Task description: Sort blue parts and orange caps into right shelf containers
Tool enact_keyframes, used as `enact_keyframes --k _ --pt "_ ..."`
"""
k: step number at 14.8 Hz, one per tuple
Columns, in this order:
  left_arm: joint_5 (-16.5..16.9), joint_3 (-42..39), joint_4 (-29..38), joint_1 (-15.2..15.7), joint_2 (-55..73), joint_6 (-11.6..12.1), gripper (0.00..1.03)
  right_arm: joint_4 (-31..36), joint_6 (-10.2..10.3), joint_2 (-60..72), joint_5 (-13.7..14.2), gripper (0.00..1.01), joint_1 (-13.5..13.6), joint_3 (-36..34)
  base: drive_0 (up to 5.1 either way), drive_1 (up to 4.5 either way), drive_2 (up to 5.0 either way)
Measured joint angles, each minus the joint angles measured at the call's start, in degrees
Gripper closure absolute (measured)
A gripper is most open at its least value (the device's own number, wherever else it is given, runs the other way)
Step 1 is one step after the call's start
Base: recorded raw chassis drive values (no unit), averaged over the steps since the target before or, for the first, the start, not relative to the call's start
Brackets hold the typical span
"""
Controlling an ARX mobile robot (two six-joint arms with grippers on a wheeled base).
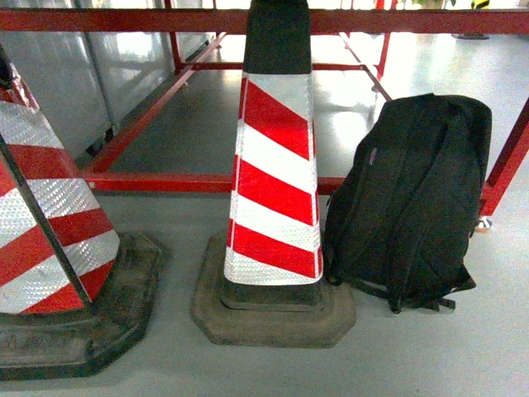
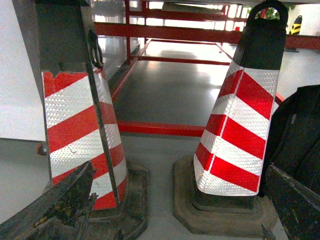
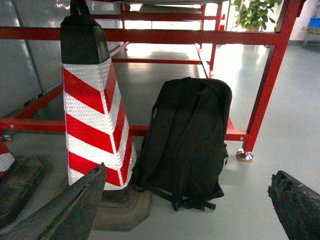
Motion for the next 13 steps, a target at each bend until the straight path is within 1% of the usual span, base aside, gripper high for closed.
enact_keyframes --k 13 --pt "0.0 0.0 0.0 0.0 0.0 0.0 0.05 0.0 0.0 0.0 0.0 0.03 0.0 0.0 0.0 0.0 0.0"
